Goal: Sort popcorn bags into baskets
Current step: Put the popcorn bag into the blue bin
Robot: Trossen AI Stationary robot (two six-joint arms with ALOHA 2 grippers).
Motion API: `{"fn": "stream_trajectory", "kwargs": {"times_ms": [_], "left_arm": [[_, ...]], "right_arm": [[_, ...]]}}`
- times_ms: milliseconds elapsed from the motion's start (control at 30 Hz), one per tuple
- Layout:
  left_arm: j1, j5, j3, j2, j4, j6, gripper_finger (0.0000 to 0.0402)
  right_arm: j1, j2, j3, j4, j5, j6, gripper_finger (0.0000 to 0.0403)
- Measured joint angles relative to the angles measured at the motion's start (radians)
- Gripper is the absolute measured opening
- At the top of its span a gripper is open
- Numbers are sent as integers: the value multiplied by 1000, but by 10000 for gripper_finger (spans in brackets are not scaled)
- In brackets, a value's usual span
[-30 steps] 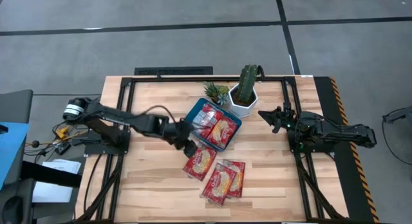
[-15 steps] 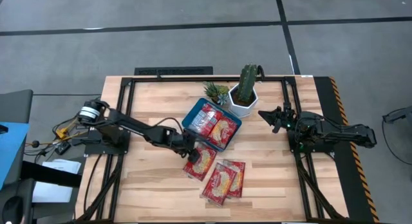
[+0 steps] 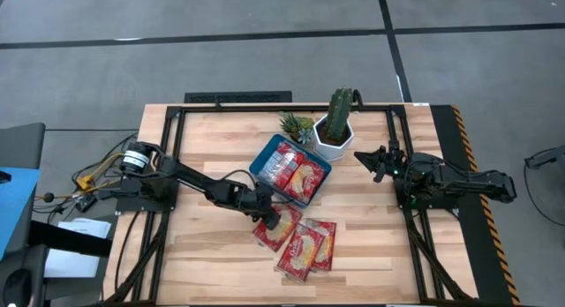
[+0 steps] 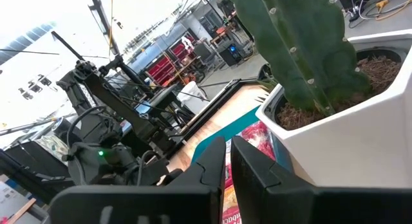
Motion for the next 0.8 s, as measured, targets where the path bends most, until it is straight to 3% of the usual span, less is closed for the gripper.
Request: {"fn": "stream_trajectory", "kwargs": {"times_ms": [167, 233, 533, 800], "left_arm": [[-3, 26, -1, 1, 11, 17, 40], [-5, 41, -1, 2, 14, 15, 13], [-5, 154, -3, -82, -9, -84, 4], [-4, 150, -2, -263, -47, -224, 2]], "right_arm": [[0, 0, 0, 0, 0, 0, 52], [0, 0, 0, 0, 0, 0, 52], [0, 0, 0, 1, 0, 0, 52], [0, 0, 0, 1, -1, 0, 52]]}}
